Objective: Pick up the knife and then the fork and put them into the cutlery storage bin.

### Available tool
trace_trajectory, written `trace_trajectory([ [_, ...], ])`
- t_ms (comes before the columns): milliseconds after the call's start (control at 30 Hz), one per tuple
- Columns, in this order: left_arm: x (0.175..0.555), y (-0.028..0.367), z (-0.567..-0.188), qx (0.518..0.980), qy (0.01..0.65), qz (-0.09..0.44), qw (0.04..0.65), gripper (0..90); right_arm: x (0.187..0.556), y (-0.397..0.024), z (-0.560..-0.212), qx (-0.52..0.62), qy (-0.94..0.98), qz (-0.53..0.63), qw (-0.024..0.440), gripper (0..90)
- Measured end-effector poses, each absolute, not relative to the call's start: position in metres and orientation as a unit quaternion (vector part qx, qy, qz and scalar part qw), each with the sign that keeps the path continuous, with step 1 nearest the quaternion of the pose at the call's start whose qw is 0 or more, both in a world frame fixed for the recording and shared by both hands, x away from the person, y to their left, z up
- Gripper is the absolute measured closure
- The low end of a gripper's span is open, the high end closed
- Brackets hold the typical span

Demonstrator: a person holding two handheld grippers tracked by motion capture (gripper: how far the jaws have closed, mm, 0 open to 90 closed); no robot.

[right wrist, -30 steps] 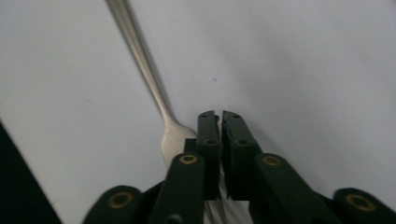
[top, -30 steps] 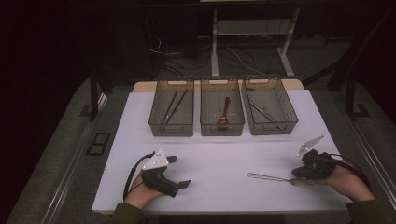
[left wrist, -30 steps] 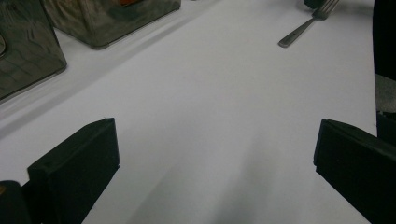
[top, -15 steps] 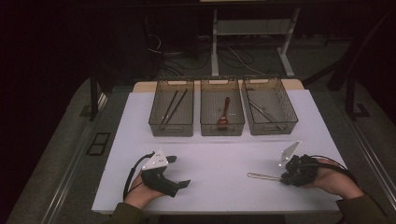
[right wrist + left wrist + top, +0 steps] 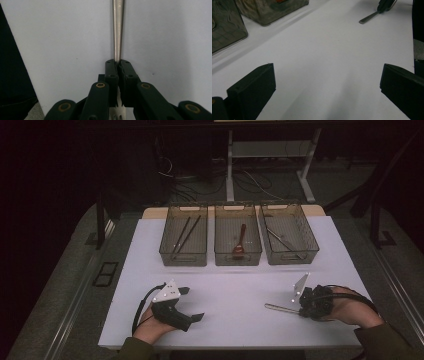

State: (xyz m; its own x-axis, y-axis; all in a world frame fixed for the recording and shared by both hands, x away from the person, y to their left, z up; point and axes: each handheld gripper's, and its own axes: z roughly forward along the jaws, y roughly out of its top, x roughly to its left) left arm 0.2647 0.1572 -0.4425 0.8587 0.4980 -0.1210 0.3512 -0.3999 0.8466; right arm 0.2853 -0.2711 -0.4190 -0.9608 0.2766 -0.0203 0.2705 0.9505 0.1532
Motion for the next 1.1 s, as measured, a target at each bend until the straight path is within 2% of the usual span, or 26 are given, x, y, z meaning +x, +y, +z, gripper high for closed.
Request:
trace_trajectory([
  [200, 0.265, 0.157, -0.442, 0.833, 0.254, 0.076, 0.486, 0.0, 0.289, -0.285, -0.420, 0.178, 0.976, 0.125, -0.001, 84.7],
  [467, 0.265, 0.158, -0.442, 0.832, 0.256, 0.076, 0.486, 0.0, 0.292, -0.304, -0.412, 0.233, 0.954, 0.185, 0.021, 84.7],
  [767, 0.265, 0.158, -0.441, 0.833, 0.257, 0.077, 0.484, 0.0, 0.295, -0.315, -0.408, 0.288, 0.927, 0.241, 0.021, 84.7],
  [1100, 0.268, 0.156, -0.442, 0.832, 0.257, 0.075, 0.485, 0.0, 0.298, -0.322, -0.407, 0.322, 0.903, 0.280, 0.042, 84.7],
])
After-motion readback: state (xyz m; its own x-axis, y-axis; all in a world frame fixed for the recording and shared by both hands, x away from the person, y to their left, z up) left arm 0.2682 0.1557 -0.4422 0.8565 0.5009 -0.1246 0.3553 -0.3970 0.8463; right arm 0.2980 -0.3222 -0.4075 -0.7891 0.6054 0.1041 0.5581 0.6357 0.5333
